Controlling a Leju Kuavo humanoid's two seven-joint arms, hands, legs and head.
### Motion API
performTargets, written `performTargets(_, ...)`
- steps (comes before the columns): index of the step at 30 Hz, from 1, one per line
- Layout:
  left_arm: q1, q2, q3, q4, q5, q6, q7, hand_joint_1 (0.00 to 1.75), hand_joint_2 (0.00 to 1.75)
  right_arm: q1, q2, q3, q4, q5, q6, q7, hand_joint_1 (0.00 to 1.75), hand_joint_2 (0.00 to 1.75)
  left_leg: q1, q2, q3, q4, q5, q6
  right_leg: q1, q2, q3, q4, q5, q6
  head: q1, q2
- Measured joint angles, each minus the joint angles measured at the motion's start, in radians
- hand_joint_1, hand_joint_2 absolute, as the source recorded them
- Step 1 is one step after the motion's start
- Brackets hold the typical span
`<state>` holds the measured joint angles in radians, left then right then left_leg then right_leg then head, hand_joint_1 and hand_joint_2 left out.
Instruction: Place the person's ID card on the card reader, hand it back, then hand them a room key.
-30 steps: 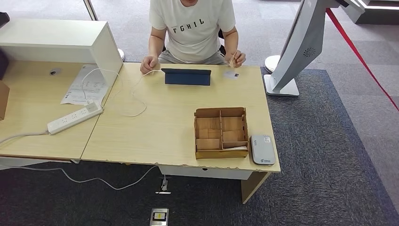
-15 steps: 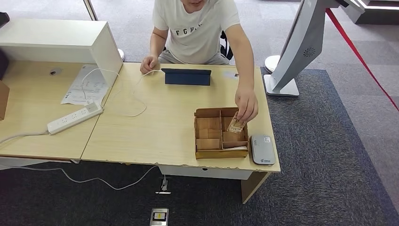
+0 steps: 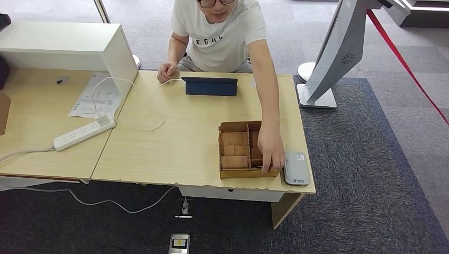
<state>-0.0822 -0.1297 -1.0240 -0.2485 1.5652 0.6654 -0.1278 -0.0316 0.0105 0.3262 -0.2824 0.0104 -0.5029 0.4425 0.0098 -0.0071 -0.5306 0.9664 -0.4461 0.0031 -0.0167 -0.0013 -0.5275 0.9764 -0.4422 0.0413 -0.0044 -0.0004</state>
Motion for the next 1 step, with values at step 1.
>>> performTargets(1, 0.000, 0.000, 0.000, 0.000, 0.000, 0.000, 0.000, 0.00, 0.00, 0.001, 0.000, 0.004, -0.002, -0.004, -0.001, 0.001, 0.00, 0.00, 0.000, 0.000, 0.000, 0.000, 0.000, 0.000, 0.000, 0.000, 0.000, 0.000, 0.000, 0.000, 0.000, 0.000)
